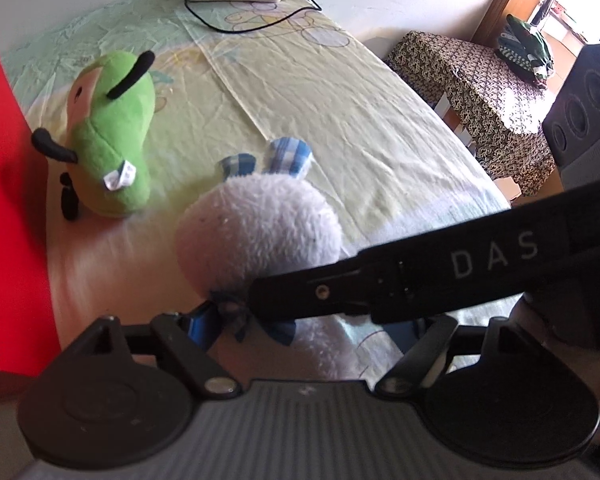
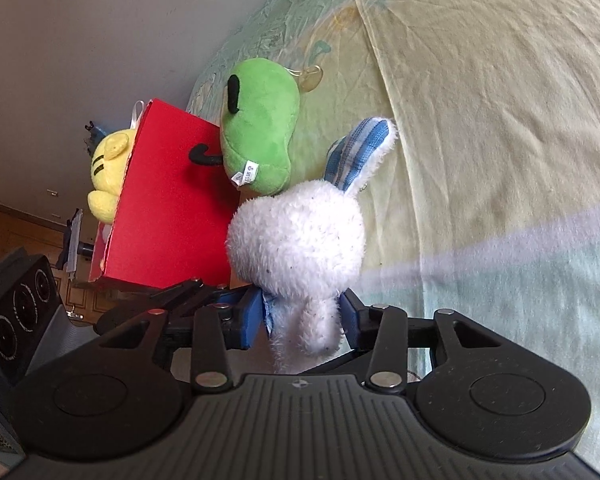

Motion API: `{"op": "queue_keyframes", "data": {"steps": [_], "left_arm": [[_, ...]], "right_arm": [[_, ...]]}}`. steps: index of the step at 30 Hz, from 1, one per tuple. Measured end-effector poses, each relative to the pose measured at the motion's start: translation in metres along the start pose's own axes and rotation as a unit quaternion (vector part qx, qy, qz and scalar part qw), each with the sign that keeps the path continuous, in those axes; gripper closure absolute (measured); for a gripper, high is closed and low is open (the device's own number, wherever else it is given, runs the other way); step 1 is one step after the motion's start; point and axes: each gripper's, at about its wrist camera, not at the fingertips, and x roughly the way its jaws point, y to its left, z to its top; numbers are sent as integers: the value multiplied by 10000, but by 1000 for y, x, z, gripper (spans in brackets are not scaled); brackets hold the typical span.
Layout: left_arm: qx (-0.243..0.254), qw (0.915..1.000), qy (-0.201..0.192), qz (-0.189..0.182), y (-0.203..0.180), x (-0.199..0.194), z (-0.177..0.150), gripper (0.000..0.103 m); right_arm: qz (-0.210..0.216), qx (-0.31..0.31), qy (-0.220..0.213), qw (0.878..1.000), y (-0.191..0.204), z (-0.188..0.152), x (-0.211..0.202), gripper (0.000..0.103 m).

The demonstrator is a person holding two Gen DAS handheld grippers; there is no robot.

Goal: Organize objects
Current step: 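Lift the white plush and carry it over the red box with the right gripper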

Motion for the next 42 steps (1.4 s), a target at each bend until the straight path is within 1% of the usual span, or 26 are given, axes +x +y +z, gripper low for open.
{"op": "queue_keyframes", "data": {"steps": [2,5,11,18,22,27,34,38,42], "left_arm": [[37,10000,-65,8,-1,-6,-1,22],[138,9995,-275,46,-5,-22,-1,22],[294,9960,-812,218,-11,-61,-1,22],[372,9871,-1433,607,-5,-109,-5,22],[400,9814,-1763,650,7,-137,-6,22],[424,9761,-2002,730,40,-167,-9,22],[298,9724,-2186,763,105,-209,-21,21],[195,9727,-2171,793,142,-222,-26,21],[81,9748,-2086,785,175,-225,-29,21]], "right_arm": [[26,-111,-58,9999,5,-2,-5,59],[78,-362,-212,9991,16,-5,-16,59],[315,-967,-621,9929,45,-10,-39,59],[731,-1537,-1050,9798,84,-14,-49,59],[863,-1732,-1236,9733,110,-11,-52,59],[988,-1749,-1334,9705,148,-7,-30,59],[1055,-1895,-1385,9663,206,-9,19,59],[1043,-1862,-1342,9677,229,-10,51,59],[999,-1705,-1308,9715,243,-9,77,60]]}}
